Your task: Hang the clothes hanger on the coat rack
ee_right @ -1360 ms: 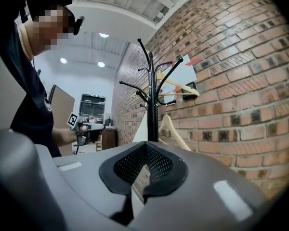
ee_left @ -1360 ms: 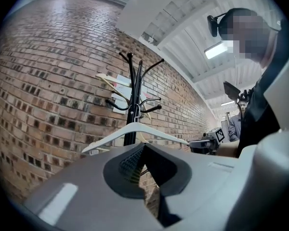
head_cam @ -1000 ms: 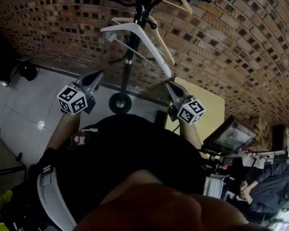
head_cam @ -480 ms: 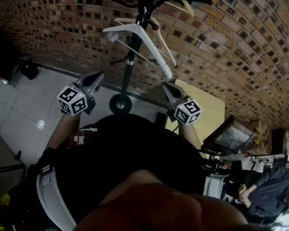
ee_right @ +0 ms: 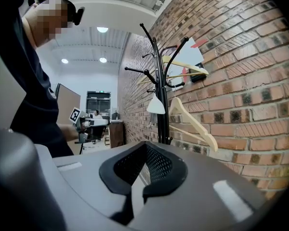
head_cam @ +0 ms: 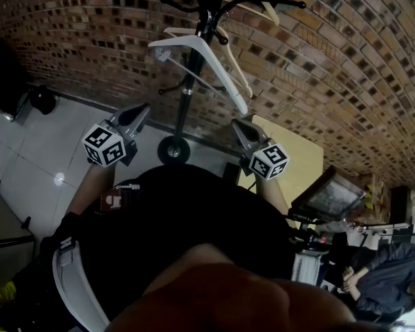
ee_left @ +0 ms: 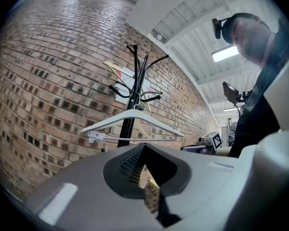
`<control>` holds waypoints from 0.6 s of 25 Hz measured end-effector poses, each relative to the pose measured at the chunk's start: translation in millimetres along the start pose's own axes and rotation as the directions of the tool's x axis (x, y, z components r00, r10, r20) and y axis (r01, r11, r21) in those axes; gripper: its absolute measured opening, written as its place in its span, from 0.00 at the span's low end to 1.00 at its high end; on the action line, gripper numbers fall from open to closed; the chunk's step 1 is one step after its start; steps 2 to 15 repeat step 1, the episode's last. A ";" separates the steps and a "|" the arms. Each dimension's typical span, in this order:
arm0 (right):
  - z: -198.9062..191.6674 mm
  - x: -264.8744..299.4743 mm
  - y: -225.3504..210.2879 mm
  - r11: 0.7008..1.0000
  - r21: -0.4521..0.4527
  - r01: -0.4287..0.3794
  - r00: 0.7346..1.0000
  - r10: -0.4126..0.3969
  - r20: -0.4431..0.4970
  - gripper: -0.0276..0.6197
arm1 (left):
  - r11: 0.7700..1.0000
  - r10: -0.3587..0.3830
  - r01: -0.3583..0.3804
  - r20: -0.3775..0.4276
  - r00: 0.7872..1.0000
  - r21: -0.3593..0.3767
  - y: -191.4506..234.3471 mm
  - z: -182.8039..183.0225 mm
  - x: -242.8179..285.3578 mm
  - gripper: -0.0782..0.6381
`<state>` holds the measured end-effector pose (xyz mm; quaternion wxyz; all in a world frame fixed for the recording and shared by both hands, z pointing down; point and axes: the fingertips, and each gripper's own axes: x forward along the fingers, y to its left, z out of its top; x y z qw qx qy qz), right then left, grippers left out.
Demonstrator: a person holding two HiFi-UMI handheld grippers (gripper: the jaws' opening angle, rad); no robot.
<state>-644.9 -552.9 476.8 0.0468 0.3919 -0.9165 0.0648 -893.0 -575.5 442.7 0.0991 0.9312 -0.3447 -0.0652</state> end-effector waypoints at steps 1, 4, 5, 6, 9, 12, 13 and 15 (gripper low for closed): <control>-0.1 0.3 -0.2 1.000 -0.001 -0.001 1.000 0.001 -0.001 0.06 | 1.000 0.000 0.000 0.001 1.000 0.001 0.2 0.3 0.3 0.10; -0.1 0.3 -0.2 1.000 -0.001 -0.001 1.000 0.001 -0.001 0.06 | 1.000 0.000 0.000 0.001 1.000 0.001 0.2 0.3 0.3 0.10; -0.1 0.3 -0.2 1.000 -0.001 -0.001 1.000 0.001 -0.001 0.06 | 1.000 0.000 0.000 0.001 1.000 0.001 0.2 0.3 0.3 0.10; -0.1 0.3 -0.2 1.000 -0.001 -0.001 1.000 0.001 -0.001 0.06 | 1.000 0.000 0.000 0.001 1.000 0.001 0.2 0.3 0.3 0.10; -0.1 0.3 -0.2 1.000 -0.001 -0.001 1.000 0.001 -0.001 0.06 | 1.000 0.000 0.000 0.001 1.000 0.001 0.2 0.3 0.3 0.10; -0.1 0.3 -0.2 1.000 -0.001 -0.001 1.000 0.001 -0.001 0.06 | 1.000 0.000 0.000 0.001 1.000 0.001 0.2 0.3 0.3 0.10; -0.1 0.3 -0.2 1.000 -0.001 -0.001 1.000 0.001 -0.001 0.06 | 1.000 0.000 0.000 0.001 1.000 0.001 0.2 0.3 0.3 0.10; -0.1 0.3 -0.2 1.000 -0.001 -0.001 1.000 0.001 -0.001 0.06 | 1.000 0.000 0.000 0.001 1.000 0.001 0.2 0.3 0.3 0.10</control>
